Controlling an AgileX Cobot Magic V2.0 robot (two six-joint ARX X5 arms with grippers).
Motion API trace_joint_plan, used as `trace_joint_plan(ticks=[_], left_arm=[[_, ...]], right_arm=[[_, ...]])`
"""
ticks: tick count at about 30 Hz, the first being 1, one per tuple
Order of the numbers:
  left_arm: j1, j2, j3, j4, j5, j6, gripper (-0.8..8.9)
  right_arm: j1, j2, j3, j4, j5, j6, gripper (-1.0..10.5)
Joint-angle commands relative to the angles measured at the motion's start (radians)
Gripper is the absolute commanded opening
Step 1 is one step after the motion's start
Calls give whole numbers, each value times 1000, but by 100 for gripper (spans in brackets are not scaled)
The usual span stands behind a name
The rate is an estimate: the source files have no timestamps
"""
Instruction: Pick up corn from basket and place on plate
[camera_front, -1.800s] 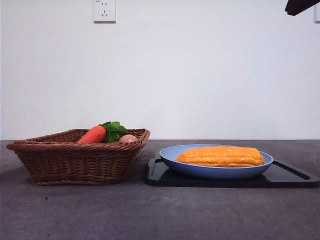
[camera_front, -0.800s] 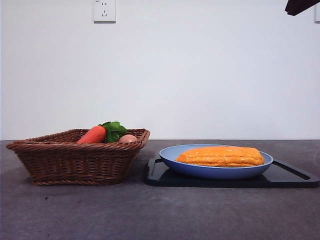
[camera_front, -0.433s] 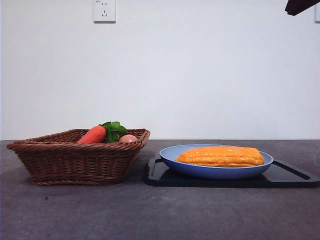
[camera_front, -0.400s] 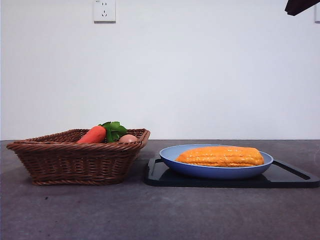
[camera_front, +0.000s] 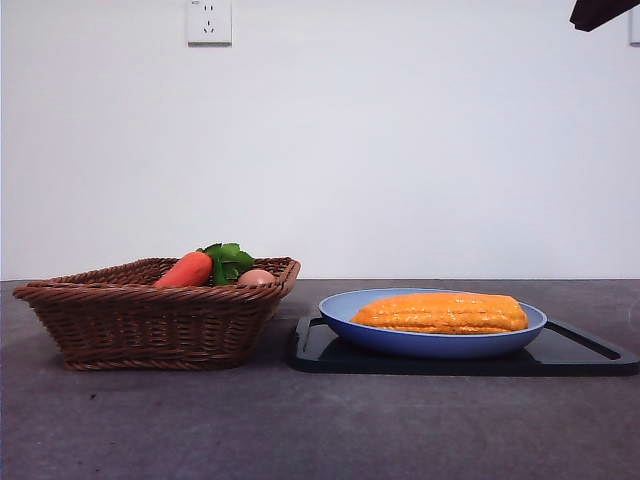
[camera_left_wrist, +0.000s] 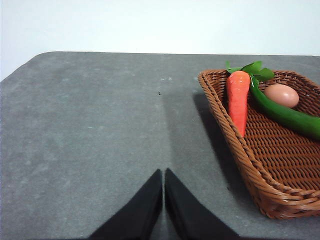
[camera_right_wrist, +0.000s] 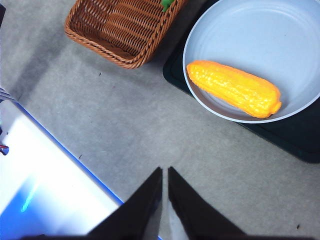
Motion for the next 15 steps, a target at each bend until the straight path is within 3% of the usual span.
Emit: trace_joint_plan(ticks=[1,12,15], left_arm=[[3,-2,-28,-2,-1,-1,8],[3,-2,-28,-2,-1,-1,8],[3,-2,-28,-2,-1,-1,8]], right_arm=[[3,8,19,6,0,-11,3],[3,8,19,5,0,-11,3],[2,8,19,24,1,-51,3]])
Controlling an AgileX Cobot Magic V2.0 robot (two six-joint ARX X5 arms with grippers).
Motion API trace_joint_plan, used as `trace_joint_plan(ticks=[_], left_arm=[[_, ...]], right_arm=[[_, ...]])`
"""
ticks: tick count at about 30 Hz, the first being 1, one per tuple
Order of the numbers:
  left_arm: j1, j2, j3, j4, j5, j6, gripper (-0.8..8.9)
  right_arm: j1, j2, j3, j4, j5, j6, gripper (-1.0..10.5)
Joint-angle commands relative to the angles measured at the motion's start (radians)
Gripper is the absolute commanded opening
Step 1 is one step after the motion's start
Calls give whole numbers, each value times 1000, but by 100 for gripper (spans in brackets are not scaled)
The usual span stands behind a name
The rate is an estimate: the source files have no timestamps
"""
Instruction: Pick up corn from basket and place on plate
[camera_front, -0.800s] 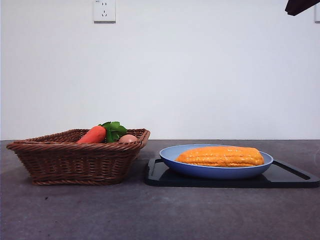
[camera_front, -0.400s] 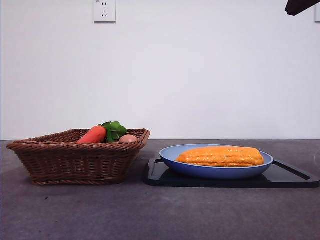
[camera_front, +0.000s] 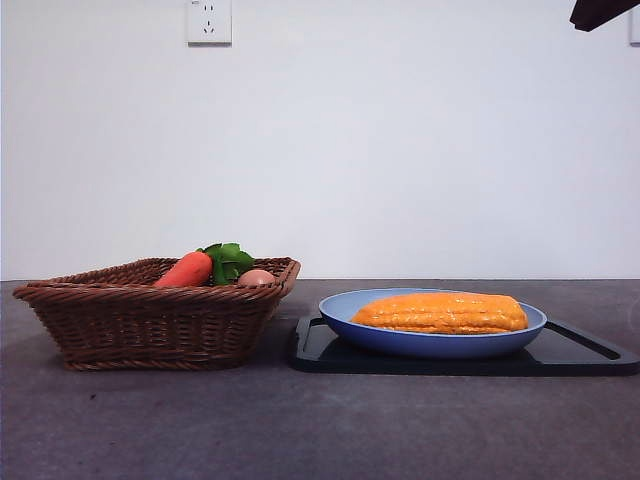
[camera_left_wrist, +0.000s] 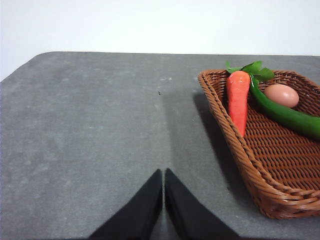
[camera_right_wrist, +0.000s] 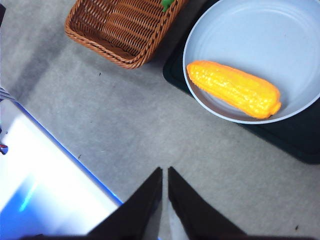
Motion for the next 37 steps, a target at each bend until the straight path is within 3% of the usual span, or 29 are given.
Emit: trace_joint_plan(ticks=[1,4,8,19,27,37], left_arm=[[3,-2,-28,-2,-1,-1,8],[3,-2,-28,0,-1,-1,8],[3,-2,-28,2,-1,-1,8],[3,-2,-28,8,-1,-1,8],[3,-2,-28,8,-1,-1,8],[3,-2,-28,8,-1,-1,8]], right_arm=[[-7,2,19,43,10,-52,3],[-50,-34,-4,187,52,-94,3],[-105,-114,-103,446,42,-96,3],[-292,-501,-629,980,81,-70,3],[-306,-739,-889,1089,256,-71,3],[-305,-922,-1061,1095,293,-44,3]])
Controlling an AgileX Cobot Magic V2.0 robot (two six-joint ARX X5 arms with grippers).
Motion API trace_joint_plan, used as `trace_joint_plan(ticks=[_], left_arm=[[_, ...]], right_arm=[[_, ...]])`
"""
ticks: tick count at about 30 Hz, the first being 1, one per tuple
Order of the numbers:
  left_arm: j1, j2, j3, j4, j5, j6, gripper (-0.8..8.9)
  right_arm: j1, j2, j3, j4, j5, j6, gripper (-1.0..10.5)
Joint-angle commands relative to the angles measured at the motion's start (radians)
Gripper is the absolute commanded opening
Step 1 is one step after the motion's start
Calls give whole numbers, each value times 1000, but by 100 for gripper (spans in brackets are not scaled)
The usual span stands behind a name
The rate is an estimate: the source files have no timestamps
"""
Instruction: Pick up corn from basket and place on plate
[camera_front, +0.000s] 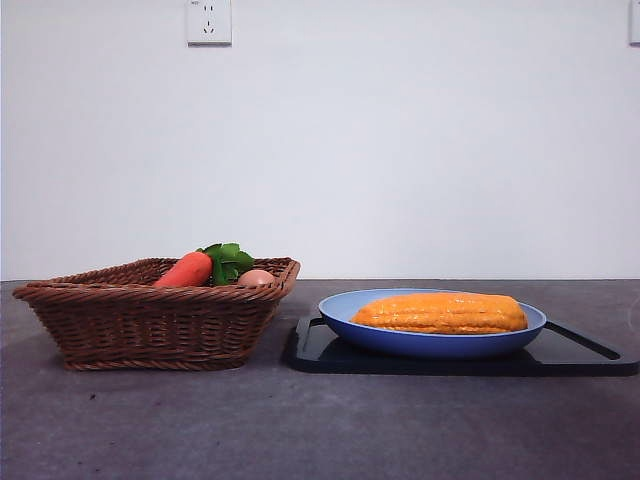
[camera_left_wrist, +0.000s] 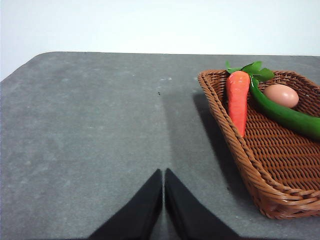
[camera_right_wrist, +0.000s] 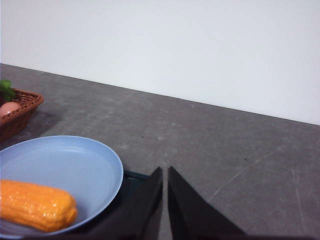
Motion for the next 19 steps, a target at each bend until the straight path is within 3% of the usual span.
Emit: trace_joint_plan(ticks=[1,9,19], left_arm=[[3,-2,-28,7,-1,-1,8],[3,-2,-28,7,-1,-1,8],[3,-2,-28,8,-1,-1,8]], right_arm=[[-1,-23,-32,10,3,22,3],[-1,-83,-117,5,3,64,3],[2,-131,-117,-155,6,64,3]])
